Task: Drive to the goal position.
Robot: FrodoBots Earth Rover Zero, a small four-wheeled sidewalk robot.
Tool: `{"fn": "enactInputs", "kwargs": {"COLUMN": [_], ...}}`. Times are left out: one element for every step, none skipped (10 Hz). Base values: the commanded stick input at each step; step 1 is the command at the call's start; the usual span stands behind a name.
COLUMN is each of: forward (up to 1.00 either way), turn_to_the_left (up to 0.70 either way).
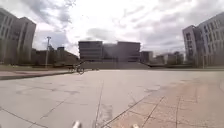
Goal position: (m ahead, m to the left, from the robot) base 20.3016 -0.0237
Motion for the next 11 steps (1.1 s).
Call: {"fn": "enactInputs", "kwargs": {"forward": [0.06,0.06,0.06,0.06,0.06,0.06,0.06,0.06,0.06,0.06,0.06], "turn_to_the_left": [0.00,0.00,0.00,0.00,0.00,0.00,0.00,0.00,0.00,0.00,0.00]}}
